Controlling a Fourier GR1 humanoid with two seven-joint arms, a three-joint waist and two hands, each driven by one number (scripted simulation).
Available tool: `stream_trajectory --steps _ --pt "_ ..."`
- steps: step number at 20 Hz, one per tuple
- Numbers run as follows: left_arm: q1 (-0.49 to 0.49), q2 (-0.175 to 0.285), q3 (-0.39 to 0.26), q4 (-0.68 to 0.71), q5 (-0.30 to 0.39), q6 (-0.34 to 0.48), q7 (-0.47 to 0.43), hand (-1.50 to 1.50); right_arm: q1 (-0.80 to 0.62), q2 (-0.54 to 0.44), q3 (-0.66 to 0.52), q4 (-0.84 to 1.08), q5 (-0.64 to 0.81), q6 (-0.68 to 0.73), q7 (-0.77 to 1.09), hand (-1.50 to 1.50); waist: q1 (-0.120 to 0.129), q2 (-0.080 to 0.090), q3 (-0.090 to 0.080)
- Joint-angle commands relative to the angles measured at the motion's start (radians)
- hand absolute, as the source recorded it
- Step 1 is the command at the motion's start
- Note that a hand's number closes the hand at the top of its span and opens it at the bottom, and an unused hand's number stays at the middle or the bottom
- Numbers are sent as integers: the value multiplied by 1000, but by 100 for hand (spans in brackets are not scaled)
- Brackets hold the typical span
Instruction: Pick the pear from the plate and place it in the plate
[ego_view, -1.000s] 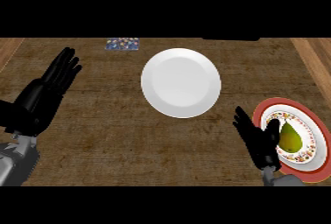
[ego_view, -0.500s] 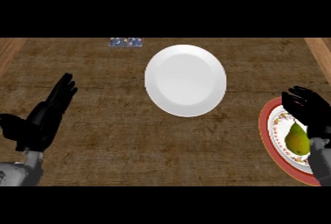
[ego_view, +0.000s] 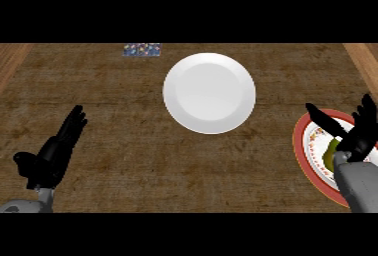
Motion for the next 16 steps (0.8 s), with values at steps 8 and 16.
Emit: stream_trajectory --steps 8,16 --pt "1 -25 21 68 -32 -22 -52 0 74 -257 186 -155 239 117 627 -150 -12 -6 -2" --pt "-24 -25 49 67 -20 -45 -38 0 107 -410 193 -311 85 469 857 -150 -12 -5 2"
